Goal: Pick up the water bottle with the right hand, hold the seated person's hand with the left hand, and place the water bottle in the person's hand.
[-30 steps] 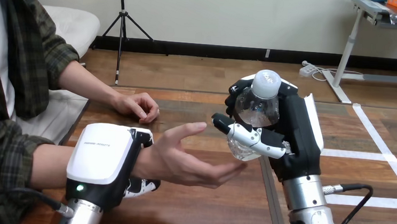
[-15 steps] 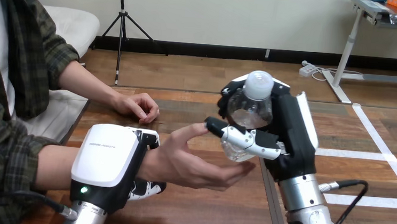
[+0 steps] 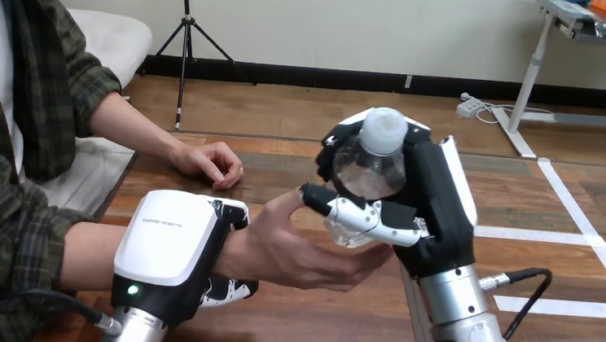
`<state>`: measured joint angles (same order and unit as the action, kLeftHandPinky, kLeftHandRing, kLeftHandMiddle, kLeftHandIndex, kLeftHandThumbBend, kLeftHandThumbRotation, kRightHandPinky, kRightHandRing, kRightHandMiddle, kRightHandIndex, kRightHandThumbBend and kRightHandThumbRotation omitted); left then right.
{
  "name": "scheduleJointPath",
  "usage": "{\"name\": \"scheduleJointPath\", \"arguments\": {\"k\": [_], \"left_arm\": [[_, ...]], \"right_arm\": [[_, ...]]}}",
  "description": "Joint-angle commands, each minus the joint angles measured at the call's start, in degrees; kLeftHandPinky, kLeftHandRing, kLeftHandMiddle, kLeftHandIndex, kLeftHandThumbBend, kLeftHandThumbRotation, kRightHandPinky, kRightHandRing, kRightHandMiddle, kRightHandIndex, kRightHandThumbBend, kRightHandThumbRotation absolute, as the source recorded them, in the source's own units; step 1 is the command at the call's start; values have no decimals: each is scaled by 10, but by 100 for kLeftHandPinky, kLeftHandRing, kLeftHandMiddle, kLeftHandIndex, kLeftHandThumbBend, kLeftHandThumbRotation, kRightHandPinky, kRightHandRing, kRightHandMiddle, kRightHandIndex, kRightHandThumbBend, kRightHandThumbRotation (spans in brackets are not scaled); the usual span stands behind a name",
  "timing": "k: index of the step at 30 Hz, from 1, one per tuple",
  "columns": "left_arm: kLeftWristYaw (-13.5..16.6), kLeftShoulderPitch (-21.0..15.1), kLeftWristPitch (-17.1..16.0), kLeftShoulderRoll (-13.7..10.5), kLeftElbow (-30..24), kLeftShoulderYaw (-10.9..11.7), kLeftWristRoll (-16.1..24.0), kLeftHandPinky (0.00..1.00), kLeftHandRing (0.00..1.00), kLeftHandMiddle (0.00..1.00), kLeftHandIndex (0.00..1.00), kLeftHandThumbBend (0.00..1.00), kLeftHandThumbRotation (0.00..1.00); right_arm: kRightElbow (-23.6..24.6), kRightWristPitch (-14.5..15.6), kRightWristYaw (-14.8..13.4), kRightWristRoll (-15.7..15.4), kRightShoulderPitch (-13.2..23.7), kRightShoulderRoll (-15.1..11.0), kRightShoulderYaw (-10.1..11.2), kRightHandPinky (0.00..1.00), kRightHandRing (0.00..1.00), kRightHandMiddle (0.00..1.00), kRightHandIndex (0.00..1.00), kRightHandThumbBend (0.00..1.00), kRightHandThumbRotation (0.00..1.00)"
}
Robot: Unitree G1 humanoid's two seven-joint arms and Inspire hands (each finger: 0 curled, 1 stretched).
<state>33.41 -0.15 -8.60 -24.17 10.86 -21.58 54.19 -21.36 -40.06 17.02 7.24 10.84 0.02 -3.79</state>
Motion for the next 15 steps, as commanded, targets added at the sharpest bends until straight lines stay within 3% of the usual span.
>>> {"name": "scheduleJointPath", "arguments": {"k": [1, 15], "left_arm": [[-2, -19, -7, 3, -26, 7, -5, 22, 25, 29, 30, 85, 0], [-12, -19, -5, 4, -29, 8, -5, 23, 25, 29, 30, 85, 0]], "right_arm": [[41, -19, 2, 11, 10, 10, -2, 36, 41, 45, 46, 69, 0], [54, -25, 18, 14, -8, 7, -14, 35, 40, 45, 46, 69, 0]]}}
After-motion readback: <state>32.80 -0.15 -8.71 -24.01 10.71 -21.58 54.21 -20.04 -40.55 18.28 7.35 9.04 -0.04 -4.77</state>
